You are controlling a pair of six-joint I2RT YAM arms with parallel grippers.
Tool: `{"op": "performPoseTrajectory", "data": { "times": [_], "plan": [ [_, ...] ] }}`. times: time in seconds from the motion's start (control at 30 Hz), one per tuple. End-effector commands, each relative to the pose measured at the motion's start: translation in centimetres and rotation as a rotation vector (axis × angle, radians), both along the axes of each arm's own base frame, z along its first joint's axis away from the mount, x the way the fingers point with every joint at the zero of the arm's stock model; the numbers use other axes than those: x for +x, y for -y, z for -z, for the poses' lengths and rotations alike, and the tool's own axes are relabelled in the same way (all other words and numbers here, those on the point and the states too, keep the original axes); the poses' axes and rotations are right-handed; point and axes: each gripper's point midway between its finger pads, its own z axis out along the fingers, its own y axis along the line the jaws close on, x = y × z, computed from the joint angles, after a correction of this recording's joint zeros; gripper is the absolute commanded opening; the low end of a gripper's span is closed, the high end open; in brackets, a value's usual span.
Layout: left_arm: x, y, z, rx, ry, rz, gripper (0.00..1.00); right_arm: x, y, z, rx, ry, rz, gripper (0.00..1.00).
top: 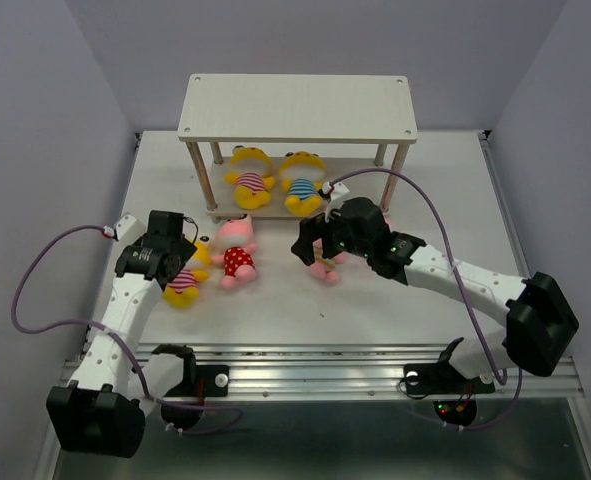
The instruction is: Place and organize the stuffed toys onto the shelf
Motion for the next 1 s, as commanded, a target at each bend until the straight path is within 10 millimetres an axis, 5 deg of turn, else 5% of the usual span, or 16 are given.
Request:
{"op": "performPoseTrajectory", "data": {
  "times": [0.0, 0.2, 0.37, 0.6, 0.97],
  "plan": [
    [-0.5, 0.2, 0.7, -0.009, -0.084, 0.076, 0.99, 1.1, 0.0, -1.6, 0.038, 0.054, 0.031, 1.00],
    [-1.3, 2.3, 4.2, -0.091, -0.223, 0.198, 0.99, 1.3, 0.4, -1.4, 0.027, 0.061, 0.051, 1.00],
    [-3.1, 0.3, 6.2, -0.009, -0.388, 0.110, 0.98, 1.4, 0.9, -1.1, 0.017, 0.065, 0.074, 1.00],
    [-2.8, 0.9, 6.7, -0.037, -0.387, 0.119, 0.74, 2.1, 1.4, -0.6, -0.007, 0.072, 0.116, 1.00],
    [-2.7, 0.4, 7.1, -0.016, -0.418, 0.081, 0.74, 2.5, 2.7, -0.8, -0.027, 0.103, 0.172, 1.00]
  ]
}}
